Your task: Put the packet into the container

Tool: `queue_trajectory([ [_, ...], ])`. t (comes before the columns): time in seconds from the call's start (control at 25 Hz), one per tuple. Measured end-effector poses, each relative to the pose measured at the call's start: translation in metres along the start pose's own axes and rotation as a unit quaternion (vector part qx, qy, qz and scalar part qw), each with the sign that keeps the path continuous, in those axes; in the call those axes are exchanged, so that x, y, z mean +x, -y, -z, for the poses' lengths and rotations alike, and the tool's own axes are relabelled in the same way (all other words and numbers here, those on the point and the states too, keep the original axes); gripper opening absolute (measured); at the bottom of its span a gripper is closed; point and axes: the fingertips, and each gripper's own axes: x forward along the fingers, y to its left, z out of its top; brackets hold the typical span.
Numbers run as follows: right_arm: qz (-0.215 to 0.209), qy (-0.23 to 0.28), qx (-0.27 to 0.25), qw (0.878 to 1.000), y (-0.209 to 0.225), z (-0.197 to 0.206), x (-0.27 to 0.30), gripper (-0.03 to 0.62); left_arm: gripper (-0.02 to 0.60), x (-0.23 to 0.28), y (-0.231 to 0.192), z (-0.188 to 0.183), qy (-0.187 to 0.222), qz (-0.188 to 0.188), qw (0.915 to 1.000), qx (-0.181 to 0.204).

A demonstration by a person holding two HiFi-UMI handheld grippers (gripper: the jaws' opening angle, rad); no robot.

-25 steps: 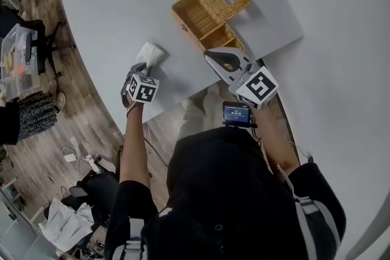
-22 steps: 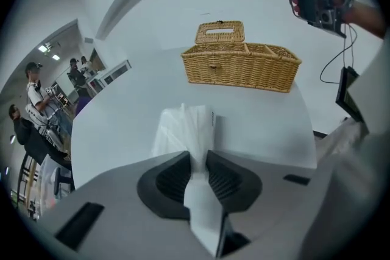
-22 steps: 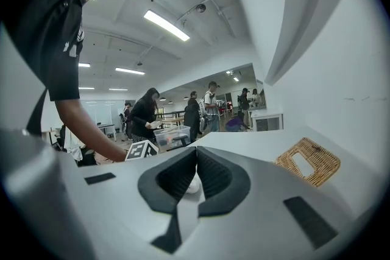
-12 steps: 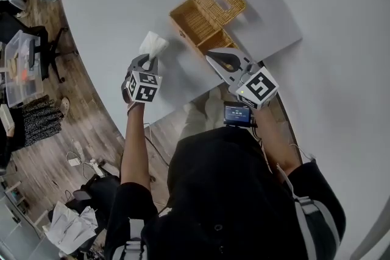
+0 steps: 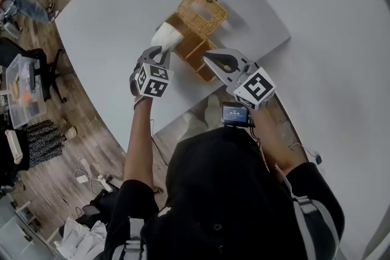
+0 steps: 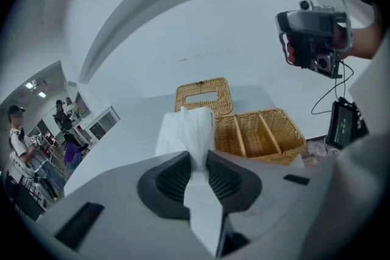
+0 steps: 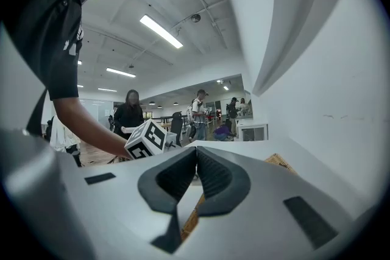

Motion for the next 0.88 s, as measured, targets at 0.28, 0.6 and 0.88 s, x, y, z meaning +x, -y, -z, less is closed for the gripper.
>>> queue_trajectory([
  [0.28,0.023,0.002,0.019,1.0,0.019,0.006,-0.017,0.023,0.075,0.038,0.017,-0.032,-0.028,0.031,0.999,0.012],
  [0.6,0.034,-0.002,0.027,0.999,0.039,0.012,-0.028,0.023,0.077,0.065,0.024,-0.021,-0.084,0.045,0.995,0.032],
  [0.88,0.023,-0.004,0.024,0.999,0.036,0.013,-0.025,0.023,0.105,0.073,0.026,-0.021,-0.081,0.042,0.9956,0.021],
])
